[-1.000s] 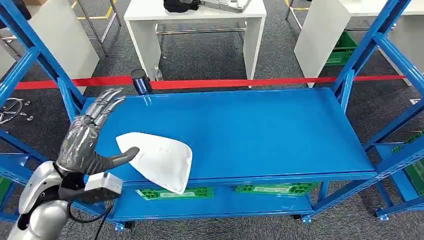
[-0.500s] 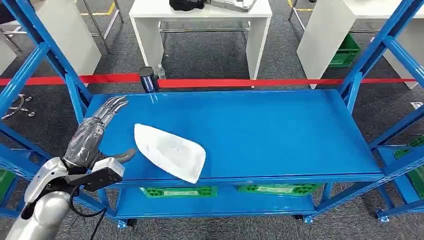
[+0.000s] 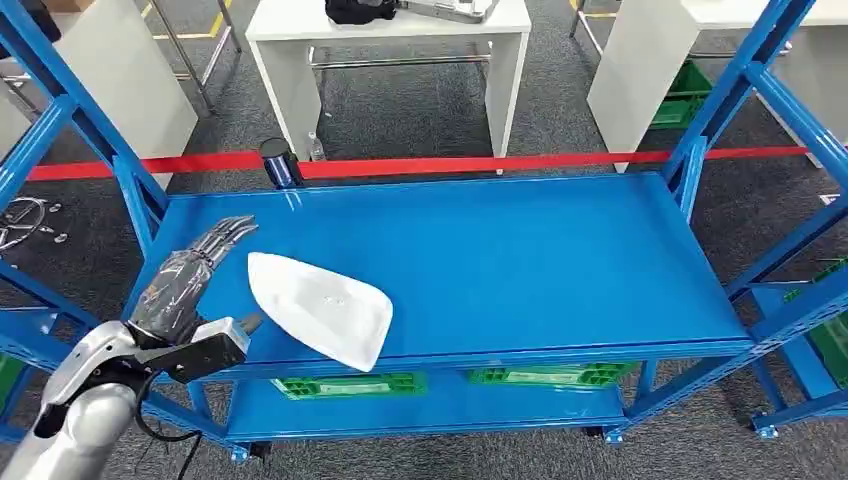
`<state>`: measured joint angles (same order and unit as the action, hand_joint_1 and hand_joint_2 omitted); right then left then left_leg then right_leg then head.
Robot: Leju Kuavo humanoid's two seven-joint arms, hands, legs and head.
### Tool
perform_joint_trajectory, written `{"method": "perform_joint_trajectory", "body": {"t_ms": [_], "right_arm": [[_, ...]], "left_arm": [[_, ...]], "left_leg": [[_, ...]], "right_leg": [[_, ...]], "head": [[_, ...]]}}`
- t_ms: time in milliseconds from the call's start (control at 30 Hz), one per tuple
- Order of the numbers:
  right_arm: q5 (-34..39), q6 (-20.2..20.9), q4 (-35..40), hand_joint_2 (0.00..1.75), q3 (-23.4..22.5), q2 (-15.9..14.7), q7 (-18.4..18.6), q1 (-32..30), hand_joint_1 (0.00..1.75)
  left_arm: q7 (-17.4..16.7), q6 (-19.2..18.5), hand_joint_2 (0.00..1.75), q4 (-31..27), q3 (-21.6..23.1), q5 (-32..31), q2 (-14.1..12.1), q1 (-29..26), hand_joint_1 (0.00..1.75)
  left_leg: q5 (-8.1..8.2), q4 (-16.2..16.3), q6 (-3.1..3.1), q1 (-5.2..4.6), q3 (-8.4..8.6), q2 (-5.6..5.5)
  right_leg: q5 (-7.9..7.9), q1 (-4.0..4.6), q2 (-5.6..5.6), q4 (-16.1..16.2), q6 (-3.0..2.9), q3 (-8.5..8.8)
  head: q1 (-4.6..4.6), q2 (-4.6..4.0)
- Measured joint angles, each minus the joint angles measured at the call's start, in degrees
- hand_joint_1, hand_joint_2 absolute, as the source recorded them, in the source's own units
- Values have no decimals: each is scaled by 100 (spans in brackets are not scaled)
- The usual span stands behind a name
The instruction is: Take the parts from the cabinet and place them on the table.
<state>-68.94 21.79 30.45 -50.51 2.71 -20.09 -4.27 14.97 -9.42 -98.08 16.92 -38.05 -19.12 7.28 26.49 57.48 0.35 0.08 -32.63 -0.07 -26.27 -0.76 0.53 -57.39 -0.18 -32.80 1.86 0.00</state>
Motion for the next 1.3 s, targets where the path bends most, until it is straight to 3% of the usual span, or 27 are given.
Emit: {"method": "perform_joint_trajectory", "body": {"t_ms": [100, 167, 200, 267, 300, 333, 367, 433, 467, 500, 533, 633, 700, 800, 833, 867, 900, 967, 1000, 1033, 1133, 1167, 1200, 1233, 1300], "right_arm": [[-15, 4, -2, 0, -55, 2, 0, -12, 0], [-42, 4, -2, 0, -101, -4, -15, -14, 0], [-55, 4, -2, 0, -120, -13, -22, -17, 0], [-87, 4, -9, 0, -147, -28, -24, -22, 0], [-100, 13, -13, 0, -175, -28, -26, -28, 0], [-105, 39, -15, 0, -197, -26, -26, -37, 0], [-111, 70, -17, 0, -230, -26, -26, -44, 0], [-116, 111, -20, 0, -273, -26, -26, -50, 0], [-116, 111, -20, 0, -289, -28, -26, -49, 0], [-116, 126, -20, 0, -308, -26, -26, -44, 0], [-116, 138, -20, 0, -324, -17, -20, -45, 0], [-160, 216, -13, 0, -378, 5, -9, -90, 0], [-173, 225, 0, 0, -389, 29, 2, -101, 0], [-181, 229, 4, 0, -411, 37, 2, -98, 0], [-186, 232, 4, 0, -413, 40, 2, -99, 0], [-188, 232, 4, 0, -415, 40, 2, -99, 0], [-192, 232, 4, 0, -418, 42, 2, -100, 0], [-205, 245, 4, 0, -418, 44, 2, -97, 0], [-210, 256, 4, 0, -418, 61, -2, -97, 0], [-214, 269, 7, 0, -418, 81, -4, -96, 0], [-245, 297, 13, 0, -424, 85, -9, -101, 0], [-254, 297, 20, 0, -429, 90, -11, -95, 0], [-260, 297, 20, 0, -431, 94, -13, -94, 0], [-264, 295, 20, 0, -435, 99, -20, -93, 0], [-273, 291, 20, 0, -453, 90, -20, -93, 0]], "left_arm": [[33, -15, 175, 169, 52, -137, -120, 21, 0], [52, -17, 175, 213, 147, -265, -193, 24, 0], [53, -17, 175, 230, 212, -352, -229, 32, 0], [37, -33, 175, 261, 365, -532, -280, 12, 0], [26, -35, 175, 278, 448, -612, -321, -3, 0], [9, -35, 175, 289, 516, -663, -357, -20, 0], [-2, -31, 175, 302, 595, -730, -414, -46, 0], [-2, 24, 175, 311, 737, -875, -525, -62, 0], [0, 72, 175, 311, 795, -931, -573, -67, 0], [2, 135, 175, 307, 852, -977, -625, -85, 0], [2, 188, 175, 296, 888, -1032, -674, -123, 0], [-15, 363, 175, 147, 1003, -1165, -862, -323, 0], [-18, 398, 175, 51, 1054, -1185, -969, -401, 0], [-24, 409, 175, 3, 1117, -1204, -1071, -480, 0], [-24, 409, 175, 3, 1143, -1204, -1082, -509, 0], [-24, 409, 175, 3, 1159, -1213, -1091, -534, 0], [-24, 411, 175, -2, 1163, -1226, -1100, -548, 0], [-24, 411, 175, -60, 1165, -1244, -1152, -554, 0], [-24, 411, 175, -102, 1172, -1255, -1194, -554, 0], [-24, 409, 175, -124, 1185, -1294, -1200, -554, 0], [-7, 363, 175, -131, 1256, -1353, -1213, -561, 0], [4, 356, 175, -131, 1290, -1364, -1218, -541, 0], [7, 345, 175, -128, 1327, -1384, -1209, -512, 0], [11, 337, 175, -118, 1361, -1408, -1207, -459, 0], [11, 310, 175, -56, 1438, -1416, -1187, -393, 0]], "left_leg": [[-20, -21, 21, -33, -14, -3], [-99, -154, 98, 21, 51, 13], [-110, -171, 131, 16, 55, 13], [-115, -169, 144, 6, 39, 14], [-115, -164, 146, 1, 30, 13], [-115, -161, 146, 0, 27, 12], [-113, -156, 144, 0, 30, 9], [-101, -130, 125, 8, 29, -4], [-86, -107, 103, 8, 29, -10], [-63, -77, 67, -18, 9, -11], [-40, -48, 39, -44, -2, -13], [-49, -53, -5, -19, 7, -8], [106, 115, -87, 8, -81, -2], [760, 1492, -162, 47, -722, -2], [814, 1768, -168, 54, -860, -2], [747, 1772, -163, 56, -868, -2], [559, 1508, -148, 56, -748, -2], [64, 471, -80, 46, -218, -2], [-9, 45, -16, 22, 1, 0], [41, -40, 0, -10, 44, 7], [29, -37, 34, -50, 22, -3], [-45, -152, 95, 1, 116, 0], [-73, -203, 111, 11, 137, 16], [-99, -214, 156, 13, 135, 17], [-100, -213, 161, 4, 121, 16]], "right_leg": [[24, -12, -4, 15, 73, -35], [-26, -18, -11, -52, 112, -70], [-163, -11, -13, -273, 93, -178], [-535, -15, -13, -1147, 39, -593], [-676, -14, -13, -1596, 43, -809], [-709, -16, -14, -1809, 74, -914], [-639, -23, -15, -1731, 120, -879], [-273, -39, -21, -840, 236, -438], [-110, -48, -23, -343, 264, -180], [-82, -40, -23, -29, 219, -49], [-48, -33, -15, -14, 155, -10], [-35, -4, -11, -30, 51, -17], [-24, -54, -12, -8, -10, 8], [-30, -41, -15, -12, -56, 5], [-31, -35, -15, -12, -57, 6], [-31, -30, -14, -12, -58, 11], [-32, -26, -12, -12, -57, 17], [-32, -11, -3, -10, -56, 36], [-32, -12, -3, -6, -54, 39], [-41, 42, -3, -23, -32, 14], [-14, -5, -14, 19, 56, 15], [-28, 24, -16, 10, 82, 13], [-95, 12, -19, -111, 85, -54], [-263, 7, -18, -399, 52, -176], [-628, -7, -18, -1306, 17, -608]], "head": [[4, 0], [0, 0], [-15, 0], [-22, 0], [-24, 0], [-24, 0], [-24, 0], [-24, 0], [-30, 0], [-37, 0], [-28, 0], [-28, 0], [-20, 0], [-11, 0], [-13, 0], [-11, 0], [-11, 0], [-11, 0], [-15, 0], [-20, 0], [-13, 0], [-15, 0], [-22, 0], [-35, 0], [-39, 0]]}}
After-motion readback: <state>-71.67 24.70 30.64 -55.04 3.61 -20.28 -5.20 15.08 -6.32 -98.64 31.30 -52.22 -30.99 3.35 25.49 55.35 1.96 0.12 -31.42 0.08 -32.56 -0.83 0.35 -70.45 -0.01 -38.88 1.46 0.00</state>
